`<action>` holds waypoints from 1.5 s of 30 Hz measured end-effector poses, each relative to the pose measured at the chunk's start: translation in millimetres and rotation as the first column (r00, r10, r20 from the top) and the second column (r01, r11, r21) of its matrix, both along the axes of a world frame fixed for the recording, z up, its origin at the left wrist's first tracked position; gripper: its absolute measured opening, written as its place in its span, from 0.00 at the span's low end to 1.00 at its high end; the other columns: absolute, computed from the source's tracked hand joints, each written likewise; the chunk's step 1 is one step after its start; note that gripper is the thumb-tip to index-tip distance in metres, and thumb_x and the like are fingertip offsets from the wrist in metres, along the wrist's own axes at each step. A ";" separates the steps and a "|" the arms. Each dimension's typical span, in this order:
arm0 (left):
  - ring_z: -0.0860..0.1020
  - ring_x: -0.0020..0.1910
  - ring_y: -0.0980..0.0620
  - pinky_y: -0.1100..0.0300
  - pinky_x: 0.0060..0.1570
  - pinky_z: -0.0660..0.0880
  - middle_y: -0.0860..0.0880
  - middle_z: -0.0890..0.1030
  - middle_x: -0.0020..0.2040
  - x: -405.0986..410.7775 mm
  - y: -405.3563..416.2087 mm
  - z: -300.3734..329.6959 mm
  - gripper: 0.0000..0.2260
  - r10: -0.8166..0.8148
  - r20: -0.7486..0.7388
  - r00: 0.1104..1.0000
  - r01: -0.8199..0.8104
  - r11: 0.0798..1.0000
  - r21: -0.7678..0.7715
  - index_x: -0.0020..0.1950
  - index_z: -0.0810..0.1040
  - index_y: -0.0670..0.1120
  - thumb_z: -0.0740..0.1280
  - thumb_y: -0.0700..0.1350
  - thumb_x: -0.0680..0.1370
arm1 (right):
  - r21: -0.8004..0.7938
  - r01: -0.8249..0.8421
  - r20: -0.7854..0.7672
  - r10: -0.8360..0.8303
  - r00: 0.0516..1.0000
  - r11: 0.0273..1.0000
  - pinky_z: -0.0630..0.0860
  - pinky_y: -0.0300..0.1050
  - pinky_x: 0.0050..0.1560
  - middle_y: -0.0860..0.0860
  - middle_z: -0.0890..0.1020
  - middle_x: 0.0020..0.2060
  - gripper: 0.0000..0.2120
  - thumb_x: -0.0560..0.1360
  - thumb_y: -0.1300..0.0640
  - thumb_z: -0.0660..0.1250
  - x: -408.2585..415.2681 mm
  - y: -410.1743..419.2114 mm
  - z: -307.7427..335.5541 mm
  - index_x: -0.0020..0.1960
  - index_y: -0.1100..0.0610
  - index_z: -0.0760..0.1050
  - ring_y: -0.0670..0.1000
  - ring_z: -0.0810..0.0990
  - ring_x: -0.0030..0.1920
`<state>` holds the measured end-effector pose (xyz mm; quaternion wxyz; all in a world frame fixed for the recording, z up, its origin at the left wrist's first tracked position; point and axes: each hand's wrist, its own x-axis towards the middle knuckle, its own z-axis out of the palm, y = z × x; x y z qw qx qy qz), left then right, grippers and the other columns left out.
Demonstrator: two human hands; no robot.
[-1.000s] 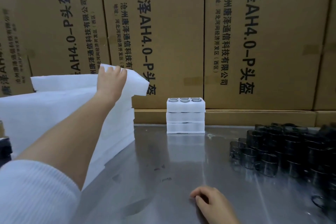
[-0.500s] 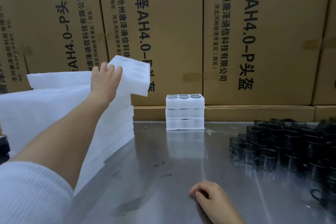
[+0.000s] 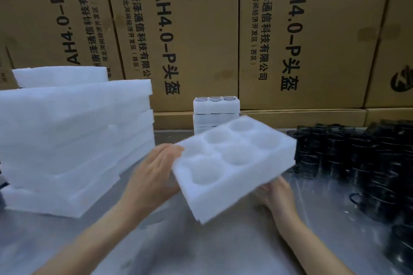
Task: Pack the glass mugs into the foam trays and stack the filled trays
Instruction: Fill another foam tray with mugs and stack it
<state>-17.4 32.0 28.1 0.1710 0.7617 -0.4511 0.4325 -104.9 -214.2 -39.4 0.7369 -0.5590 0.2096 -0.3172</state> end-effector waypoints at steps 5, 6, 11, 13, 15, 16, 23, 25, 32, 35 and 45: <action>0.80 0.56 0.42 0.60 0.57 0.70 0.42 0.80 0.58 -13.6 8.0 -34.0 0.25 -0.094 -0.053 0.994 0.104 0.968 0.230 0.59 0.75 0.40 0.49 0.57 0.82 | 0.357 -0.106 0.084 0.081 0.993 0.928 0.74 0.53 0.51 0.57 0.80 0.48 0.13 0.81 0.53 0.57 -30.6 -36.1 8.3 0.55 0.60 0.75 0.58 0.78 0.49; 0.79 0.57 0.42 0.60 0.58 0.70 0.43 0.79 0.60 -11.3 9.3 -39.2 0.22 -0.105 -0.051 0.993 0.115 0.949 0.294 0.59 0.76 0.40 0.51 0.54 0.82 | 0.339 -0.135 0.046 0.127 0.991 0.931 0.72 0.53 0.56 0.57 0.79 0.52 0.14 0.81 0.52 0.56 -33.7 -40.6 8.3 0.58 0.60 0.73 0.57 0.77 0.53; 0.62 0.70 0.60 0.71 0.64 0.60 0.58 0.57 0.74 1.2 24.7 -60.1 0.30 -0.017 -0.624 0.781 0.116 0.986 0.119 0.70 0.62 0.56 0.62 0.30 0.74 | 0.243 -0.156 -0.001 0.161 0.987 0.957 0.71 0.51 0.56 0.54 0.79 0.56 0.13 0.81 0.54 0.56 -47.6 -50.0 4.5 0.61 0.58 0.73 0.53 0.77 0.54; 0.63 0.71 0.56 0.64 0.67 0.58 0.56 0.65 0.70 1.2 25.0 -69.8 0.23 -0.172 -0.825 0.538 -0.007 0.978 -0.208 0.66 0.66 0.57 0.60 0.32 0.79 | 0.244 -0.153 -0.002 0.159 0.987 0.958 0.72 0.50 0.57 0.54 0.78 0.57 0.13 0.81 0.54 0.56 -47.9 -52.3 3.3 0.62 0.57 0.72 0.54 0.76 0.56; 0.67 0.68 0.55 0.58 0.69 0.59 0.52 0.69 0.69 -8.4 7.0 -77.9 0.15 -0.366 -0.870 0.330 -0.094 0.904 -0.416 0.68 0.68 0.51 0.57 0.40 0.82 | 0.226 -0.162 -0.011 0.169 0.985 0.961 0.72 0.49 0.55 0.54 0.78 0.57 0.13 0.81 0.54 0.58 -45.0 -50.5 1.6 0.63 0.57 0.72 0.53 0.76 0.57; 0.68 0.67 0.53 0.55 0.70 0.60 0.48 0.69 0.70 -13.6 -6.0 -81.3 0.15 -0.416 -0.872 0.259 -0.105 0.885 -0.453 0.68 0.68 0.47 0.55 0.40 0.82 | 0.207 -0.176 -0.024 0.185 0.982 0.962 0.73 0.48 0.53 0.54 0.79 0.56 0.13 0.80 0.54 0.59 -43.0 -48.4 1.5 0.62 0.57 0.72 0.53 0.77 0.55; 0.66 0.67 0.66 0.61 0.69 0.61 0.61 0.67 0.69 -41.0 -48.4 -76.9 0.20 -0.462 -0.886 0.042 -0.086 0.882 -0.464 0.72 0.64 0.55 0.55 0.57 0.80 | 0.070 -0.203 -0.105 0.210 0.972 0.977 0.75 0.54 0.56 0.57 0.82 0.54 0.13 0.76 0.57 0.66 -47.7 -50.7 4.2 0.58 0.62 0.79 0.55 0.81 0.52; 0.71 0.62 0.66 0.63 0.64 0.65 0.60 0.73 0.64 -36.8 -54.2 -73.2 0.19 -0.444 -0.896 0.009 -0.102 0.891 -0.443 0.66 0.69 0.56 0.55 0.61 0.79 | -0.034 -0.141 -0.128 0.135 0.982 0.989 0.78 0.47 0.46 0.52 0.84 0.50 0.11 0.76 0.58 0.65 -55.4 -54.9 5.1 0.56 0.59 0.80 0.50 0.83 0.47; 0.74 0.45 0.45 0.50 0.50 0.67 0.42 0.75 0.43 -32.1 -83.4 -65.3 0.39 -0.451 -0.890 0.066 -0.076 0.887 -0.455 0.50 0.71 0.33 0.58 0.71 0.67 | -0.109 -0.014 -0.284 -0.018 0.959 0.994 0.68 0.48 0.40 0.57 0.78 0.36 0.08 0.74 0.57 0.65 -76.6 -75.0 8.1 0.46 0.62 0.78 0.54 0.74 0.37; 0.75 0.45 0.54 0.56 0.47 0.69 0.52 0.76 0.46 -32.7 -88.7 -71.7 0.26 -0.427 -0.897 0.114 -0.139 0.887 -0.440 0.54 0.72 0.45 0.62 0.67 0.71 | -0.099 -0.031 -0.329 -0.003 0.944 0.995 0.66 0.47 0.37 0.56 0.74 0.34 0.07 0.73 0.55 0.65 -78.7 -80.4 10.8 0.44 0.59 0.77 0.55 0.71 0.36; 0.77 0.58 0.55 0.49 0.60 0.73 0.50 0.76 0.60 -32.8 -84.2 -81.2 0.21 -0.483 -0.859 0.169 -0.037 0.868 -0.495 0.59 0.75 0.54 0.64 0.52 0.66 | -0.059 0.027 -0.399 -0.048 0.916 0.998 0.68 0.45 0.31 0.50 0.77 0.24 0.09 0.75 0.57 0.66 -61.6 -96.3 16.0 0.37 0.58 0.73 0.52 0.71 0.25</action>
